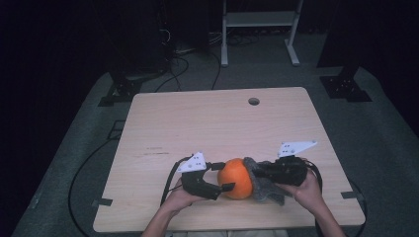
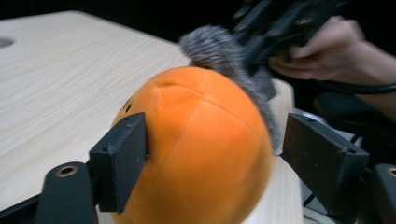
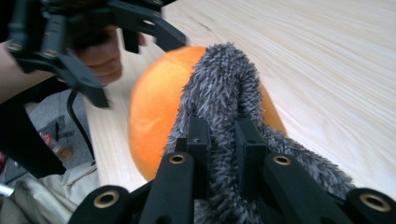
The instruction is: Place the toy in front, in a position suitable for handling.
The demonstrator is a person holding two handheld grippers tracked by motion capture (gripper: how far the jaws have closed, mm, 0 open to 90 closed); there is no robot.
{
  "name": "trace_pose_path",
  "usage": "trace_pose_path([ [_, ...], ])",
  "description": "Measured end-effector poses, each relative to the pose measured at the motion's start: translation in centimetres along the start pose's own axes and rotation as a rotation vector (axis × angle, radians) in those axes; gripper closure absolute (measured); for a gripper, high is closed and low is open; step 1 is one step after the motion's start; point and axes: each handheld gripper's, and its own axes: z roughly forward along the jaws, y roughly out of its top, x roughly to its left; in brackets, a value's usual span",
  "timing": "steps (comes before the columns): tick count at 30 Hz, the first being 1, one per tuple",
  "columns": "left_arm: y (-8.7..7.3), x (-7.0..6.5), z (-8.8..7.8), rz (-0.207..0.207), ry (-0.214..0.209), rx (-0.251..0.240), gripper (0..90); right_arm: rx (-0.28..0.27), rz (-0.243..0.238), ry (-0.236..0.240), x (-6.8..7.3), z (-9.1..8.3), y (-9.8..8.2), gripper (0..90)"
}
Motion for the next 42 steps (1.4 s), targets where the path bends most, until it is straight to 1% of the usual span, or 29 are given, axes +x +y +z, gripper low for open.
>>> trace_pose_path([
  [3, -0.5, 0.8, 0.5, -0.039, 0.034, 0.032, 13.5, -0.002, 0.033, 0.007, -0.7, -0.4, -0.5, 78.4],
  [4, -0.8, 0.9, 0.9, -0.039, 0.042, 0.052, 11.8, -0.003, 0.037, 0.008, -0.8, -0.4, -0.5, 78.4],
  [6, -1.3, 0.8, 1.7, -0.017, 0.039, 0.092, 10.3, -0.006, 0.039, 0.014, -0.9, -0.4, -0.5, 78.4],
  [8, -1.5, 0.6, 2.2, 0.0, 0.047, 0.088, 9.3, -0.003, 0.032, 0.019, -0.8, -0.2, -0.5, 78.4],
  [9, -1.5, 0.5, 2.1, 0.006, 0.055, 0.085, 11.1, -0.002, 0.033, 0.019, -0.7, -0.3, -0.4, 78.5],
  [11, -1.3, 0.2, 1.8, 0.034, 0.084, 0.066, 22.2, -0.017, 0.042, 0.039, -0.7, -0.4, -0.4, 78.7],
  [13, -0.8, -0.5, 1.3, 0.06, 0.113, 0.044, 29.9, -0.033, 0.026, 0.04, -0.4, -0.6, 0.0, 78.8],
  [14, -0.3, -0.8, 1.0, 0.074, 0.132, 0.026, 31.5, -0.046, 0.014, 0.034, -0.1, -0.7, 0.2, 78.9],
  [16, 0.5, -1.2, 0.3, 0.081, 0.148, 0.012, 32.0, -0.09, 0.0, 0.033, 0.2, -1.1, 0.7, 78.9],
  [18, 0.7, -1.4, 0.3, 0.095, 0.197, 0.042, 32.3, -0.119, 0.015, 0.049, -0.1, -1.2, 0.8, 78.8],
  [19, 0.7, -1.4, 0.3, 0.095, 0.197, 0.042, 32.3, -0.119, 0.015, 0.049, -0.1, -1.2, 0.8, 78.8],
  [20, 0.0, -1.3, 1.2, 0.085, 0.259, 0.134, 32.2, -0.078, 0.03, 0.023, -0.6, -0.1, 0.2, 78.8],
  [21, -0.4, -1.1, 1.5, 0.066, 0.261, 0.141, 31.8, -0.035, 0.034, 0.004, -0.9, 0.7, -0.2, 78.9],
  [22, -0.8, -1.0, 1.6, 0.035, 0.251, 0.112, 31.8, -0.017, 0.04, 0.0, -1.0, 1.2, -0.5, 79.1],
  [23, -0.8, -0.9, 1.6, 0.02, 0.261, 0.107, 31.8, -0.023, 0.051, 0.013, -1.0, 1.4, -0.7, 79.3],
  [24, -0.7, -0.9, 1.5, 0.013, 0.268, 0.106, 31.6, -0.025, 0.042, 0.004, -0.7, 1.3, -0.5, 79.3],
  [25, -0.5, -1.0, 1.6, 0.008, 0.277, 0.102, 31.1, -0.026, 0.014, -0.008, -0.3, 1.1, -0.1, 79.3],
  [27, -0.5, -1.1, 1.7, 0.012, 0.272, 0.104, 30.0, -0.049, -0.03, 0.022, 0.9, 1.1, 0.6, 79.3],
  [29, -0.5, -1.1, 1.6, 0.023, 0.241, 0.11, 28.2, -0.021, -0.079, -0.021, 1.6, 1.4, 0.9, 79.3],
  [30, -0.4, -1.0, 1.3, 0.02, 0.208, 0.112, 27.0, -0.021, -0.074, -0.017, 1.4, 1.3, 0.9, 79.1],
  [31, -0.4, -0.9, 1.0, 0.015, 0.172, 0.099, 26.7, -0.024, -0.057, -0.011, 1.0, 1.2, 0.7, 79.1],
  [32, -0.3, -0.8, 0.4, 0.02, 0.131, 0.076, 27.4, -0.025, -0.046, -0.021, 0.6, 1.0, 0.5, 79.1],
  [34, -0.1, -0.7, -0.2, 0.036, 0.102, 0.028, 29.5, -0.025, -0.018, -0.037, -0.5, 0.5, 0.0, 79.1],
  [35, 0.1, -0.6, -0.2, 0.039, 0.106, 0.007, 28.1, -0.023, -0.001, -0.036, -0.9, 0.3, -0.3, 79.1],
  [36, 0.2, -0.5, -0.1, 0.041, 0.121, 0.002, 24.7, -0.019, 0.007, -0.032, -1.2, 0.1, -0.5, 79.1],
  [38, 0.2, -0.2, 0.5, 0.043, 0.155, 0.032, 16.7, -0.021, 0.012, -0.017, -1.2, 0.1, -0.7, 79.0],
  [40, -0.5, 0.2, 1.5, 0.033, 0.148, 0.077, 13.1, -0.022, -0.004, -0.011, -1.0, 0.4, -0.5, 79.0],
  [41, -0.9, 0.3, 1.9, 0.028, 0.13, 0.087, 12.6, -0.02, -0.01, -0.007, -0.9, 0.6, -0.4, 78.9],
  [42, -1.3, 0.2, 2.2, 0.042, 0.137, 0.086, 12.8, -0.016, -0.014, -0.005, -0.9, 0.7, -0.3, 78.9],
])
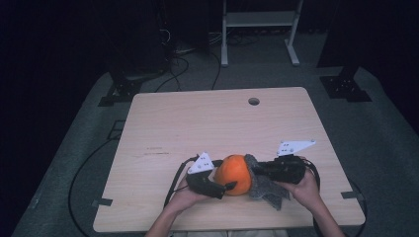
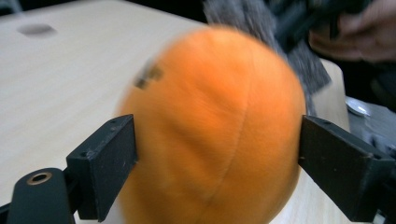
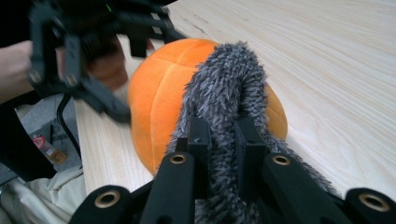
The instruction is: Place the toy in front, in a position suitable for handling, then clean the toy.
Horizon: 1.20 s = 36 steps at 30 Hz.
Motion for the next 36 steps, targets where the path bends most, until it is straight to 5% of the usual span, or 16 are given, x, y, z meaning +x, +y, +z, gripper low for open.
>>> trace_pose_path([
  [9, -0.1, 0.1, -0.2, -0.009, 0.021, -0.001, 22.9, 0.001, -0.003, 0.007, -0.1, 0.2, 0.2, 79.3],
  [14, -0.1, -0.3, 0.3, -0.019, 0.024, -0.012, 25.1, 0.008, -0.105, 0.047, 2.9, -0.1, 1.0, 79.9],
  [17, -0.1, -0.3, 0.2, -0.01, 0.028, -0.01, 27.5, 0.028, -0.166, 0.008, 3.6, 0.7, 1.8, 79.4],
  [25, -0.1, -0.2, 0.3, -0.006, 0.022, -0.015, 26.3, 0.018, -0.073, -0.061, 1.1, -0.4, -0.1, 79.8],
  [28, 0.0, -0.9, 0.6, 0.005, 0.051, -0.011, 28.8, 0.02, -0.094, -0.044, 2.1, -0.3, 0.2, 80.0],
  [32, 0.0, -1.6, 0.9, 0.033, 0.073, -0.008, 31.1, 0.035, -0.186, -0.036, 4.1, 0.7, 1.5, 80.0],
  [36, -0.2, -1.6, 0.7, 0.04, 0.068, -0.016, 33.0, 0.008, -0.16, -0.062, 3.2, 0.3, 1.8, 80.0],
])
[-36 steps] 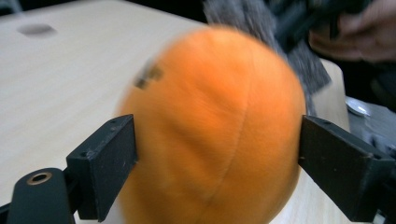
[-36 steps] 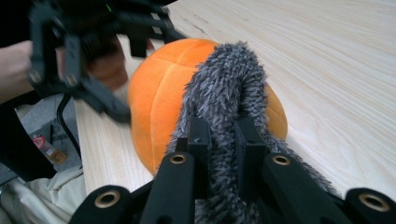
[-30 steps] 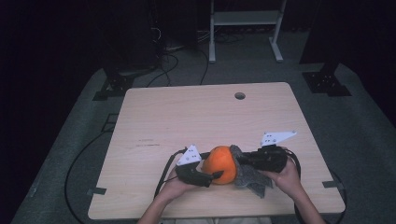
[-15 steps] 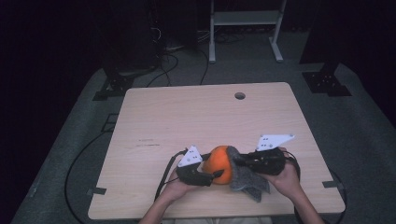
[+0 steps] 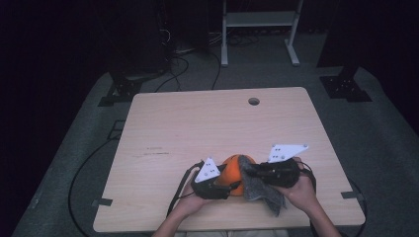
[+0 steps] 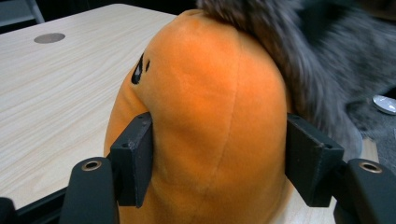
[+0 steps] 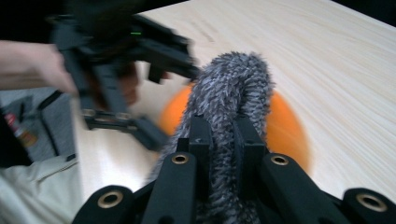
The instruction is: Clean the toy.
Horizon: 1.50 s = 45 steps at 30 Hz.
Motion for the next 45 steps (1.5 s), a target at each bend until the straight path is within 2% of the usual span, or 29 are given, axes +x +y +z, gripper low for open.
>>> trace_pose_path([
  [3, 0.0, 0.2, -0.1, 0.012, -0.032, 0.004, 33.0, -0.002, 0.057, -0.056, -1.6, -0.7, -0.9, 79.9],
  [5, -0.1, 0.3, -0.3, 0.03, -0.039, 0.013, 33.0, 0.026, 0.095, -0.091, -2.5, -0.8, -1.7, 80.0],
  [7, -0.1, 0.3, -0.3, 0.04, -0.045, 0.017, 32.8, 0.032, 0.137, -0.043, -3.0, -0.7, -2.6, 80.0],
  [8, -0.1, 0.3, -0.3, 0.046, -0.046, 0.02, 32.6, 0.028, 0.142, -0.02, -3.0, -0.7, -2.8, 80.1],
  [10, 0.0, 0.3, -0.3, 0.046, -0.044, 0.023, 31.9, 0.012, 0.128, 0.025, -2.5, -1.0, -2.5, 80.0],
  [12, 0.0, 0.3, -0.3, 0.052, -0.044, 0.022, 31.3, -0.018, 0.105, 0.11, -1.7, -1.1, -1.8, 79.9],
  [13, 0.0, 0.2, -0.2, 0.068, -0.048, 0.027, 31.1, -0.028, 0.084, 0.147, -1.1, -1.0, -1.3, 79.9],
  [14, 0.1, 0.1, -0.2, 0.082, -0.042, 0.033, 30.9, -0.021, 0.05, 0.143, -0.4, -0.8, -0.8, 79.8],
  [16, 0.0, 0.1, -0.3, 0.071, -0.034, 0.034, 30.6, 0.006, -0.005, 0.085, 0.4, -0.3, 0.1, 79.8],
  [19, -0.3, 0.5, -0.6, 0.038, -0.044, 0.02, 30.6, -0.032, 0.044, 0.068, -0.6, -0.4, -0.1, 79.8],
  [21, -0.4, 0.6, -0.7, 0.045, -0.049, 0.023, 30.6, -0.045, 0.097, 0.042, -1.8, -0.6, -1.0, 79.8],
  [24, -0.1, 0.8, -0.9, 0.062, -0.048, 0.042, 29.3, 0.002, 0.125, -0.003, -2.7, -0.7, -2.3, 79.8],
  [26, -0.2, 1.0, -0.9, 0.059, -0.055, 0.043, 29.0, 0.016, 0.136, 0.012, -2.8, -0.6, -3.0, 79.8],
  [28, -0.1, 0.9, -0.9, 0.067, -0.054, 0.046, 29.0, 0.021, 0.126, 0.027, -2.4, -0.6, -3.1, 79.8],
  [30, -0.1, 0.8, -0.8, 0.062, -0.052, 0.049, 29.1, 0.015, 0.099, 0.043, -1.8, -0.6, -2.7, 79.7],
  [35, 0.0, 0.1, -0.6, 0.104, -0.044, 0.059, 30.0, -0.014, 0.03, 0.087, 0.0, -0.5, -1.0, 79.7],
  [37, 0.0, 0.0, -0.6, 0.111, -0.038, 0.062, 30.3, -0.018, 0.013, 0.07, 0.2, -0.4, -0.5, 79.5],
  [42, 0.1, 0.1, -0.5, 0.113, -0.044, 0.058, 30.5, -0.033, 0.08, 0.022, -1.2, -0.7, -1.3, 79.2],
  [45, 0.1, 0.1, -0.5, 0.121, -0.049, 0.061, 30.3, -0.004, 0.087, -0.007, -1.7, -1.0, -1.8, 80.0],
])
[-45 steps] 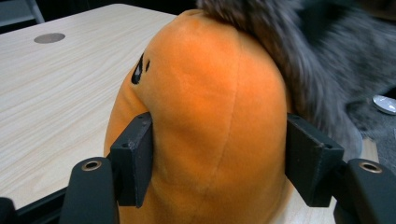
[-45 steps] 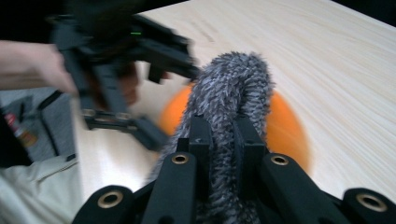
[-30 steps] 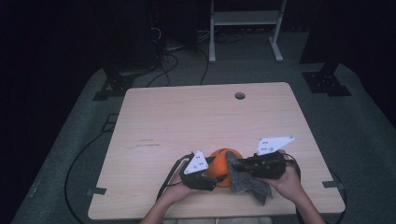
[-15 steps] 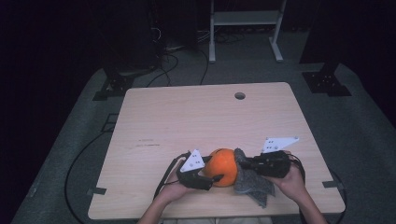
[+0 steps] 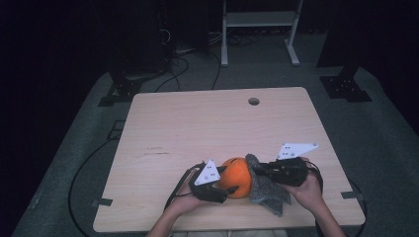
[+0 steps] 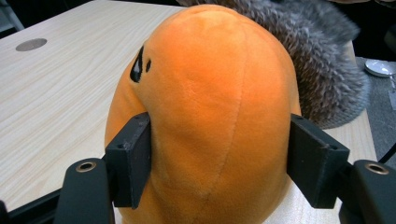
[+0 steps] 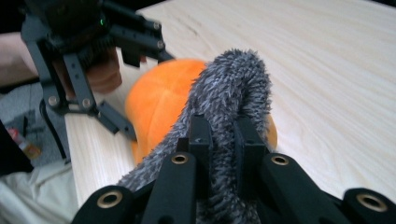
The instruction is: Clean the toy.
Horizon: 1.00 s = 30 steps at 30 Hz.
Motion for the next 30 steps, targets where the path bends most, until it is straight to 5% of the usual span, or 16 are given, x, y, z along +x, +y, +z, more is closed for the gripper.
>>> trace_pose_path([
  [5, 0.0, 0.0, 0.1, 0.001, 0.002, 0.003, 30.4, 0.006, -0.055, 0.052, 1.8, 0.2, 0.9, 80.4],
  [8, 0.0, -0.3, 0.0, 0.012, 0.016, 0.013, 30.5, 0.018, -0.095, 0.029, 3.0, 0.9, 1.7, 80.1],
  [19, 0.0, -0.1, -0.1, -0.027, 0.005, -0.004, 31.1, -0.006, 0.021, -0.009, 0.6, 0.1, -0.2, 80.1],
  [21, 0.0, -0.1, 0.0, -0.021, 0.007, -0.001, 31.3, -0.003, 0.022, -0.005, 0.7, 0.0, -0.2, 80.2],
  [23, -0.1, -0.6, 0.3, 0.001, 0.016, 0.0, 31.5, 0.005, -0.032, 0.028, 2.5, 0.3, 0.7, 80.2],
  [26, 0.1, -1.1, 0.3, 0.027, 0.038, 0.019, 31.5, 0.042, -0.114, -0.013, 4.0, 1.0, 1.7, 80.2],
  [29, 0.0, -1.1, 0.3, 0.026, 0.038, 0.013, 31.8, 0.038, -0.111, -0.026, 3.8, 0.9, 2.0, 80.2],
  [30, 0.1, -1.1, 0.3, 0.028, 0.034, 0.011, 31.8, 0.017, -0.057, -0.023, 2.6, 0.5, 1.7, 80.1],
])
